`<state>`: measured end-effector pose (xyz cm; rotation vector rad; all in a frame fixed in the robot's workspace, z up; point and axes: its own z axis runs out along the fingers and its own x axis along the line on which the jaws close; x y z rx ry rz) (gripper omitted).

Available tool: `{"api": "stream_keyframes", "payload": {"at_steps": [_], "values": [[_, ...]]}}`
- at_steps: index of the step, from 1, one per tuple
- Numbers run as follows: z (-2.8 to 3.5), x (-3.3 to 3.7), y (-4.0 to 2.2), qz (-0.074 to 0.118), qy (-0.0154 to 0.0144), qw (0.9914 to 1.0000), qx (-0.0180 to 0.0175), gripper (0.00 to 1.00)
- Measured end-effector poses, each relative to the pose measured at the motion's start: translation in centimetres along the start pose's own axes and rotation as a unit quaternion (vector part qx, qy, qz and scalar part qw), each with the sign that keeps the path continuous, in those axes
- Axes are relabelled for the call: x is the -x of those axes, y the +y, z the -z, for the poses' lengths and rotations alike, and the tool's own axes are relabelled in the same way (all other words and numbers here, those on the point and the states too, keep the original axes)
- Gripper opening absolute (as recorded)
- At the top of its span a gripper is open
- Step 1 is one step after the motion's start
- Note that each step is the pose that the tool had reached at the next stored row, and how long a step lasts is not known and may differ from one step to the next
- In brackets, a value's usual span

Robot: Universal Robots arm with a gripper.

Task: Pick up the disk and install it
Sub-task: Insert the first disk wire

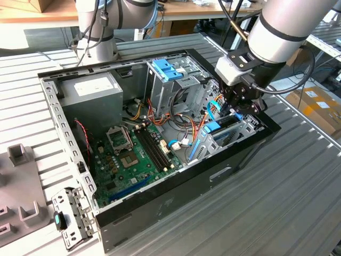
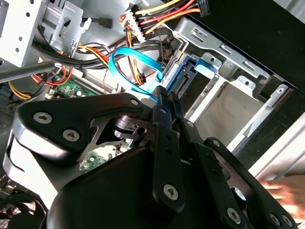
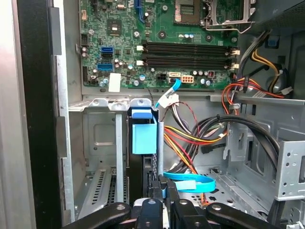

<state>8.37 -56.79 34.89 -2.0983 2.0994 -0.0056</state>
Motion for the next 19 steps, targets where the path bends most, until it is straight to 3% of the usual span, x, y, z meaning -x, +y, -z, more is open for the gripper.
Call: {"api": "stream_keyframes", "payload": {"at_steps": [7,19], "values": [[0.07,-0.66,0.00,0.000,-0.0016,1.00000,0.0000,0.16],[0.10,-1.16,-0.01,0.000,-0.0028,1.00000,0.0000,0.16]]}}
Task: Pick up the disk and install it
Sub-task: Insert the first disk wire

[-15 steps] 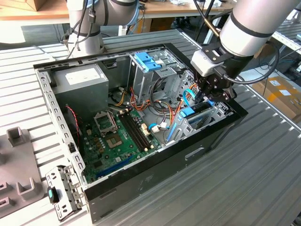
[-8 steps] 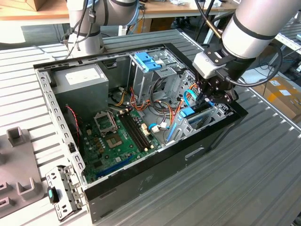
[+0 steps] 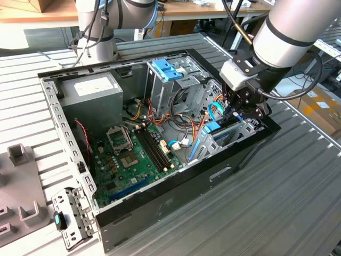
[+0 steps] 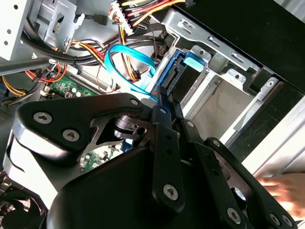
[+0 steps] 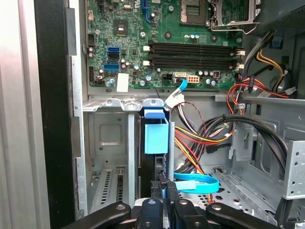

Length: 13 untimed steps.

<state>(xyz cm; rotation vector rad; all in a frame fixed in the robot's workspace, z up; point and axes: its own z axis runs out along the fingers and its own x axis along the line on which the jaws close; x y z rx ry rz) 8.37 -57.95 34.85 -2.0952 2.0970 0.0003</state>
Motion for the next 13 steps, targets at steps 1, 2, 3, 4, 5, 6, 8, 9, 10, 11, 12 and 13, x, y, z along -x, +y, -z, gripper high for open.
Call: {"api": "stream_keyframes", "payload": {"at_steps": [1,2,3,4,5,6,8,9,10,11,12,13], "values": [[-0.03,0.00,0.00,0.000,0.0000,1.00000,0.0000,0.16],[-0.07,-0.01,0.01,0.000,0.0000,1.00000,0.0000,0.16],[-0.06,-0.01,0.01,0.000,0.0000,1.00000,0.0000,0.16],[-0.08,-0.01,0.01,0.000,0.0000,1.00000,0.0000,0.16],[-0.08,0.00,0.01,0.000,0.0000,1.00000,0.0000,0.16],[-0.09,0.00,0.01,0.000,-0.0001,1.00000,0.0000,0.16],[-0.09,0.02,0.01,0.000,-0.0001,1.00000,0.0000,0.16],[-0.09,0.04,0.01,0.000,0.0000,1.00000,0.0000,0.16],[-0.08,0.08,0.01,0.000,0.0001,1.00000,0.0000,0.16],[-0.10,0.12,0.01,0.000,0.0000,1.00000,0.0000,0.16],[-0.10,0.12,0.01,0.000,0.0000,1.00000,0.0000,0.16],[-0.13,0.12,0.02,0.000,0.0000,1.00000,0.0000,0.16]]}}
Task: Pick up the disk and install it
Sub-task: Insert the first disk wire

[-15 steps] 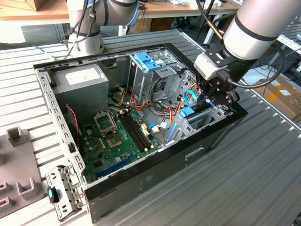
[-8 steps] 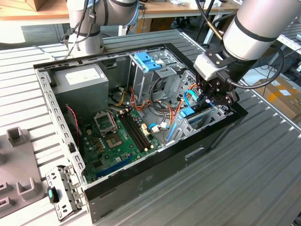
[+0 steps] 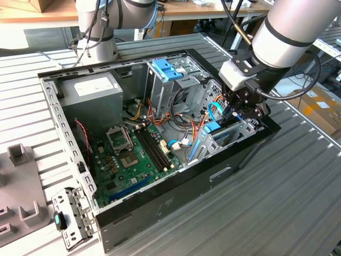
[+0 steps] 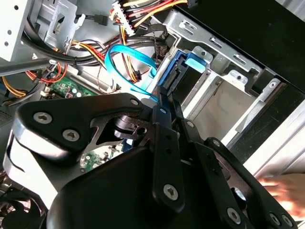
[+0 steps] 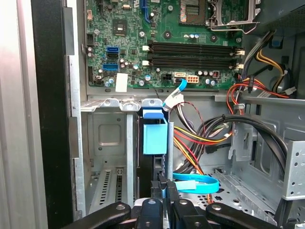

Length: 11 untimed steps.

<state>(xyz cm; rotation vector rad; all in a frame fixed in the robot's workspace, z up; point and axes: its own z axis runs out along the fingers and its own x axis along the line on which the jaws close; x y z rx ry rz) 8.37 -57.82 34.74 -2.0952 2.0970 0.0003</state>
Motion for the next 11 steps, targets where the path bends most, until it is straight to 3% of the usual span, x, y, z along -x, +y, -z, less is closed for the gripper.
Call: {"api": "stream_keyframes", "payload": {"at_steps": [11], "values": [[-0.20,-0.03,0.03,0.000,-0.0001,1.00000,0.0000,0.16]]}}
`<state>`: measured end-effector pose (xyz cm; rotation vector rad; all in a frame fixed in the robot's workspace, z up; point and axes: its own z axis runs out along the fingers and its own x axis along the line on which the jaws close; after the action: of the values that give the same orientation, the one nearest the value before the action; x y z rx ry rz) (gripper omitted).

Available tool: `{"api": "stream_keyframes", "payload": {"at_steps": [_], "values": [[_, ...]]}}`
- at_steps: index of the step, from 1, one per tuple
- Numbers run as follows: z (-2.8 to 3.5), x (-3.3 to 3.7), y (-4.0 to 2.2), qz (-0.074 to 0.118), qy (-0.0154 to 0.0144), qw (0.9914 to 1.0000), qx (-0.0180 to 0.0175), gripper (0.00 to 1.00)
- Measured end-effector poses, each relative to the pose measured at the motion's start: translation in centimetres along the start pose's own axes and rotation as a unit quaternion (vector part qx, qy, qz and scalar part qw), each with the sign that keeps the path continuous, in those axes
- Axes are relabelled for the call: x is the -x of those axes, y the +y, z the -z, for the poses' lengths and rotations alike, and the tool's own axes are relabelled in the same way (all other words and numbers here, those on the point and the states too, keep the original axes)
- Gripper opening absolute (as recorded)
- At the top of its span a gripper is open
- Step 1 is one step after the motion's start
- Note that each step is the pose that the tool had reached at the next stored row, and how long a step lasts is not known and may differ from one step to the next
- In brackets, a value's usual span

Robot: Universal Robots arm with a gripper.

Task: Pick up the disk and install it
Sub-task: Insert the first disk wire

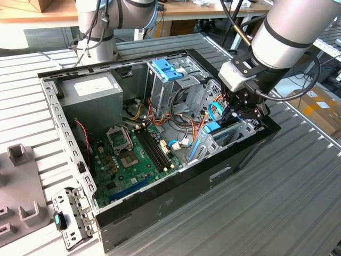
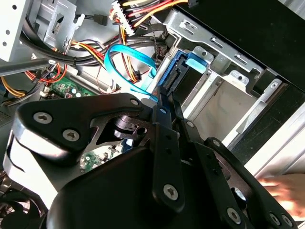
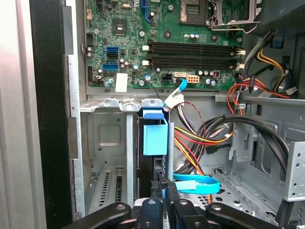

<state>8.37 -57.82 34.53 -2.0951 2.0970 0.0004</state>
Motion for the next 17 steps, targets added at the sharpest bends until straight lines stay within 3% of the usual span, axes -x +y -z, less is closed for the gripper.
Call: {"api": "stream_keyframes", "payload": {"at_steps": [17], "values": [[-0.53,-0.07,0.07,0.000,0.0001,1.00000,0.0000,0.16]]}}
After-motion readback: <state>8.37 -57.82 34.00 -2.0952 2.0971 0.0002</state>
